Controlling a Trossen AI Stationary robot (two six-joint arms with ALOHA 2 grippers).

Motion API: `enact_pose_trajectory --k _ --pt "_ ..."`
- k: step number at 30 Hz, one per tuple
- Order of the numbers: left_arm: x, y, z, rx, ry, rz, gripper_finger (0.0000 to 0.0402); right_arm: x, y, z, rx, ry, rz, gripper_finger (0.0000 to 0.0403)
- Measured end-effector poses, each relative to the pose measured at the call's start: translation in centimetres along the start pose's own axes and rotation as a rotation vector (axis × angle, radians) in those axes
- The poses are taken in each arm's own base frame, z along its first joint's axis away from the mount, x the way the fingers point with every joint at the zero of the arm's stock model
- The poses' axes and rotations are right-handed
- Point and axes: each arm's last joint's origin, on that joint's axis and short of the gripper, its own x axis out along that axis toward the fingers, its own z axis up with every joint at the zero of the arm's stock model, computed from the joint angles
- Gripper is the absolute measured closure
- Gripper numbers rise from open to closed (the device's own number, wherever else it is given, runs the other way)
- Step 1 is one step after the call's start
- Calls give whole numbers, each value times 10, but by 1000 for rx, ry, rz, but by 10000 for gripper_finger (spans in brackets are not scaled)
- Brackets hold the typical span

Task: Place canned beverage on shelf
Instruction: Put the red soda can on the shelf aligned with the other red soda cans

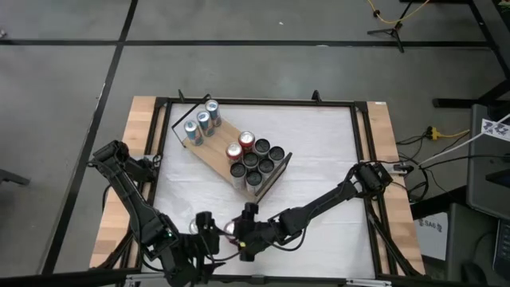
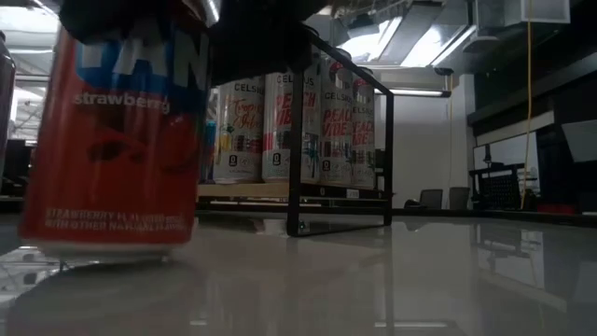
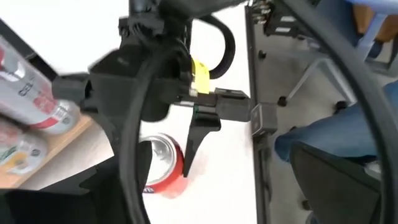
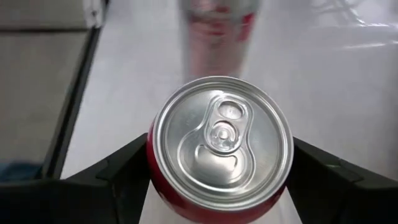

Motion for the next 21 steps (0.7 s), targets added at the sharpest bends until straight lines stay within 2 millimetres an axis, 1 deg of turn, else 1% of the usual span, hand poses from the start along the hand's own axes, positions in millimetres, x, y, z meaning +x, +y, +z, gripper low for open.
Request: enact_pose_trajectory --k 8,13,21 --pt "-1 8 -8 -30 72 75 29 0 -6 0 80 -45 -161 96" --pt "-1 12 -12 -56 103 115 29 0 -7 -4 66 -13 -173 96" --pt "-1 12 -12 -59 104 115 29 -3 -8 -9 35 61 -171 95"
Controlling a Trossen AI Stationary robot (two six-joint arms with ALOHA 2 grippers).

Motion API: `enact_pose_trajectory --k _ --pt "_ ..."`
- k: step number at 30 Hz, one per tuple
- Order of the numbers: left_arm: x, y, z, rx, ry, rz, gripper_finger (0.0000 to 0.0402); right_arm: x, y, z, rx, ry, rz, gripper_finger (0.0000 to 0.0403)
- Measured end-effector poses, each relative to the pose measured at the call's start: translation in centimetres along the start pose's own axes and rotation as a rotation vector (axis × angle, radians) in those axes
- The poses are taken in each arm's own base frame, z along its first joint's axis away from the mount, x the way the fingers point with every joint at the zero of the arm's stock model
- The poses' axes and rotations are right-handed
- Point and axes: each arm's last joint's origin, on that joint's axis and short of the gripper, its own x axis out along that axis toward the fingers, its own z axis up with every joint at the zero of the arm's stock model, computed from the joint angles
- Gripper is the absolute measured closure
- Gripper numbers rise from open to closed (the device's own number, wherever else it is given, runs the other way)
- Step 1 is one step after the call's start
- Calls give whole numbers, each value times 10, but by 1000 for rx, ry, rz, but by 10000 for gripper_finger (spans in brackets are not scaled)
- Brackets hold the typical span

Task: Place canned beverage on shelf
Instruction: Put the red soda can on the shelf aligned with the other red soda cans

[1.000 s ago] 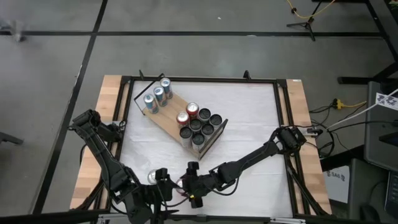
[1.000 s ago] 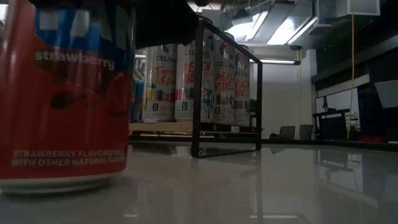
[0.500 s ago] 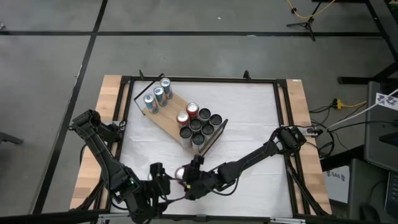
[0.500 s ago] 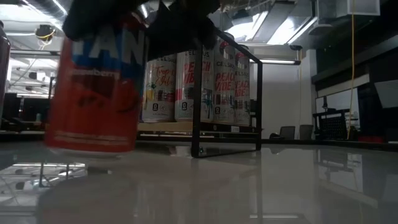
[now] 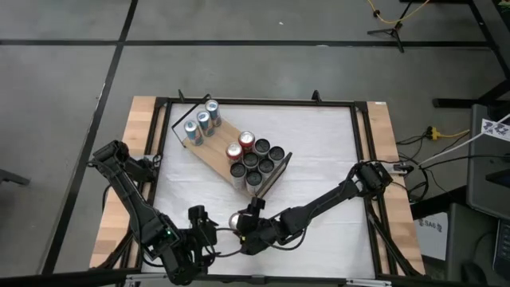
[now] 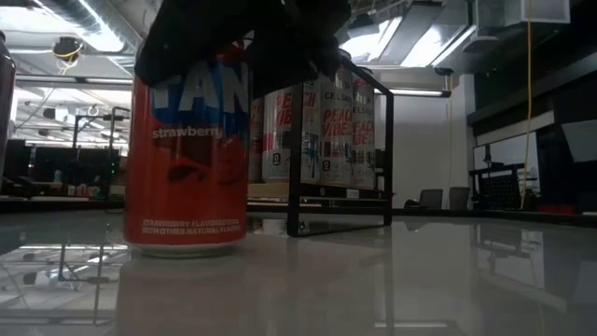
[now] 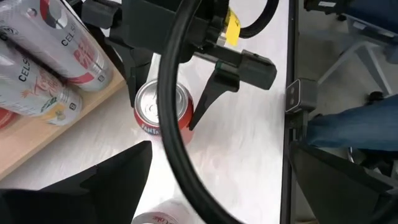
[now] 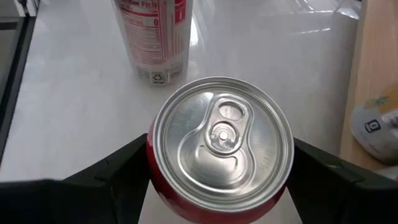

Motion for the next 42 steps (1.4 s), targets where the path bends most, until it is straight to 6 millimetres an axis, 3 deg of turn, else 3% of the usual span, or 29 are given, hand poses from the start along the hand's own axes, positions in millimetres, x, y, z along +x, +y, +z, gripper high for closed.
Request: enact_pose_trajectory --k 38,42 --pt "0 0 0 -55 -2 -4 29 2 2 1 13 -4 45 95" --pt "0 0 0 -55 -2 -4 29 2 2 1 13 -4 45 78"
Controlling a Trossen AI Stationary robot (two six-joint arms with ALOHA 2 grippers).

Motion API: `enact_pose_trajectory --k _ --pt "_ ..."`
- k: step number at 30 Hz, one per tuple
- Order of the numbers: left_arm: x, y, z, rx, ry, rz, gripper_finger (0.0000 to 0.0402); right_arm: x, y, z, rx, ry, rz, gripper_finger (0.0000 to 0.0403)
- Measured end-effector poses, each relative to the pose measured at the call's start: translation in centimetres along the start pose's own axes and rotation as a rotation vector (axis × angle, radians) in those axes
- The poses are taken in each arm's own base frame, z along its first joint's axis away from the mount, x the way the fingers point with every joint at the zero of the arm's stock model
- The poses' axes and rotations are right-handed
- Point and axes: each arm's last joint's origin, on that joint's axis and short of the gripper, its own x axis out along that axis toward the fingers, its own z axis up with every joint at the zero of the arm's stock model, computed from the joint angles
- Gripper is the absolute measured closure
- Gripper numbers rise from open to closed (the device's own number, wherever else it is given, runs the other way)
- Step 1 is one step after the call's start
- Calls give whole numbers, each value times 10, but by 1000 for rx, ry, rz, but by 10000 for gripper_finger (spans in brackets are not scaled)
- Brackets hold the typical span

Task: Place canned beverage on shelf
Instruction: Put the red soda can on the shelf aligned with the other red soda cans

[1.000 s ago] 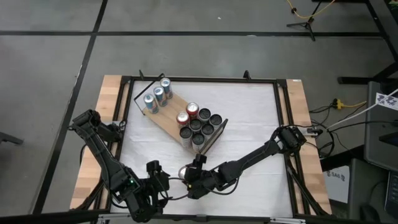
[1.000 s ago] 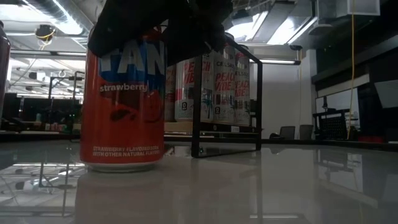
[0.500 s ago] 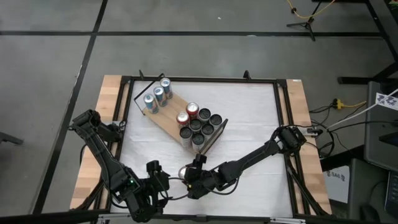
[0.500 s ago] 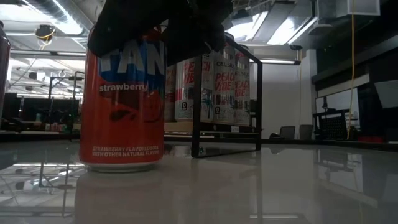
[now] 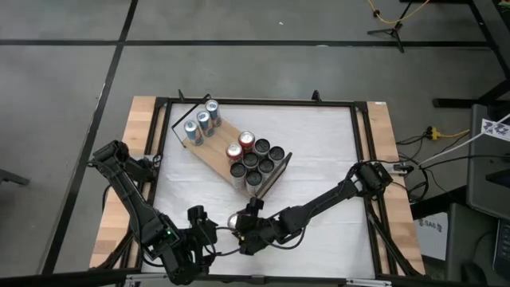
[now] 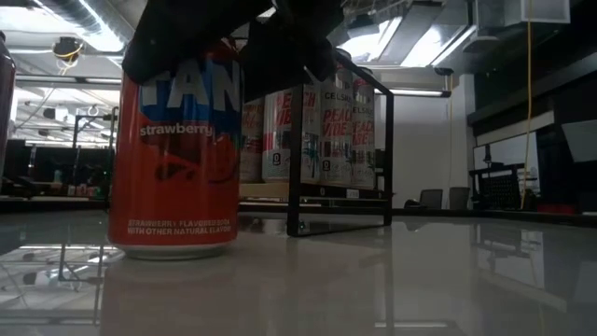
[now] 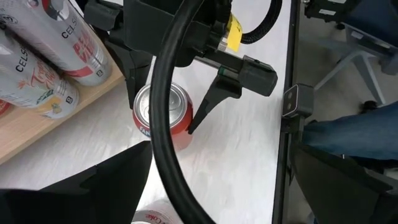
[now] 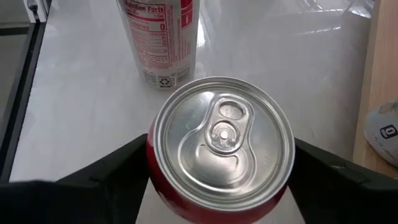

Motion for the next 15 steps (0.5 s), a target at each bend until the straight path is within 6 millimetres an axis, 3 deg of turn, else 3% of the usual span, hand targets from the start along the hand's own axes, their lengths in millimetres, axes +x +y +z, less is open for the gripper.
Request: enact_pose_trajectory --k 7,15 --pt "0 0 0 0 0 0 29 2 0 -3 -7 13 0 10" --pt "0 0 0 -1 -15 9 29 1 2 0 5 5 36 20"
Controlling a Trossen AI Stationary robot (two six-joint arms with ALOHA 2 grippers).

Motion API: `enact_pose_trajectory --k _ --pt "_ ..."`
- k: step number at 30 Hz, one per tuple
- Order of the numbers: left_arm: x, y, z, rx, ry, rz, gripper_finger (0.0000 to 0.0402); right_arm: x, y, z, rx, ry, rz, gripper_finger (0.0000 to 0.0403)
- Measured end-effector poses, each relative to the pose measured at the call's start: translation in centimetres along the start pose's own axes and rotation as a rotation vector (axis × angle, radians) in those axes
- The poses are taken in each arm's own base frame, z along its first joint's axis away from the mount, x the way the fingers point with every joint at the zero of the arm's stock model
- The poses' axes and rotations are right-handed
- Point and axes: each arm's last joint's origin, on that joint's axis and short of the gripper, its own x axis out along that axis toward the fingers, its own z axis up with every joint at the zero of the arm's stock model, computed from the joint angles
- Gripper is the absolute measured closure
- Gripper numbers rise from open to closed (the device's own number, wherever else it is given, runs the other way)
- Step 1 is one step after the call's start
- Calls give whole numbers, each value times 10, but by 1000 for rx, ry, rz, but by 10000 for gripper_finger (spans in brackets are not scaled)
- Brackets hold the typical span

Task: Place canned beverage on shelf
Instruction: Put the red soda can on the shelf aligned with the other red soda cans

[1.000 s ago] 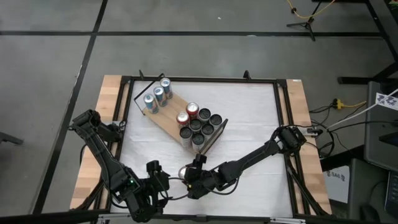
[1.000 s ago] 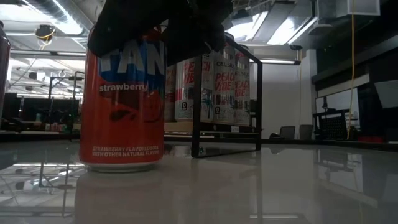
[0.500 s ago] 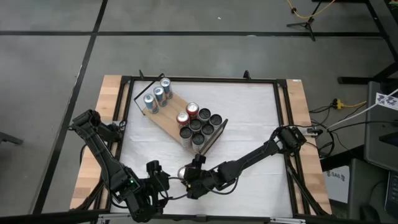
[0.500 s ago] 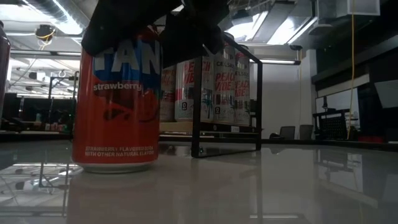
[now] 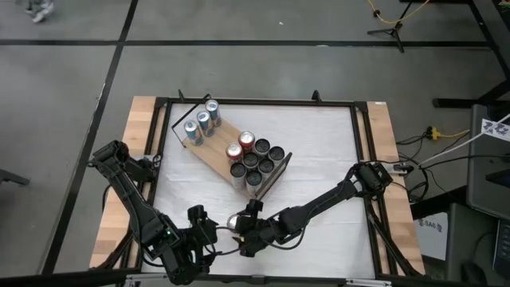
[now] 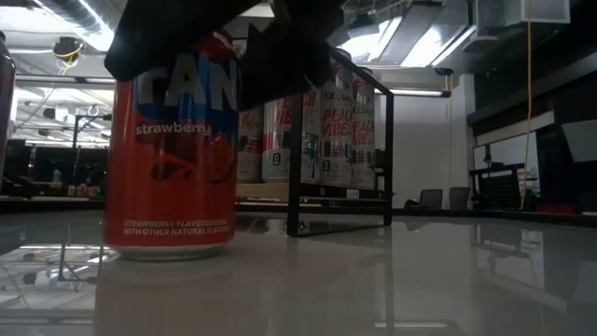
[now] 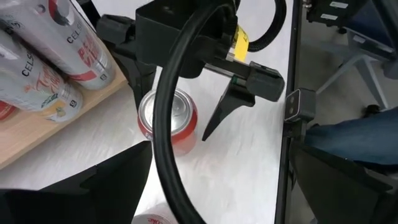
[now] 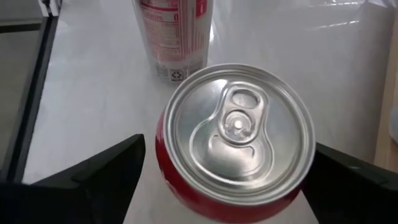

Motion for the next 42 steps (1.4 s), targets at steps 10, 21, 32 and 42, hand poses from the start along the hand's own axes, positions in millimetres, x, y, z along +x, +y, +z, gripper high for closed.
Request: enact_pose_trajectory --k 10,21,32,42 --pt "0 0 1 -3 -12 2 29 -3 0 3 21 -5 10 22" --pt "0 -1 2 -8 -47 15 29 -31 -3 24 33 -62 48 22" --pt "4 -3 16 -94 -202 27 29 -101 -19 46 -38 -27 44 22" --pt "42 -3 18 -110 -156 103 29 -149 -6 32 -155 45 67 22"
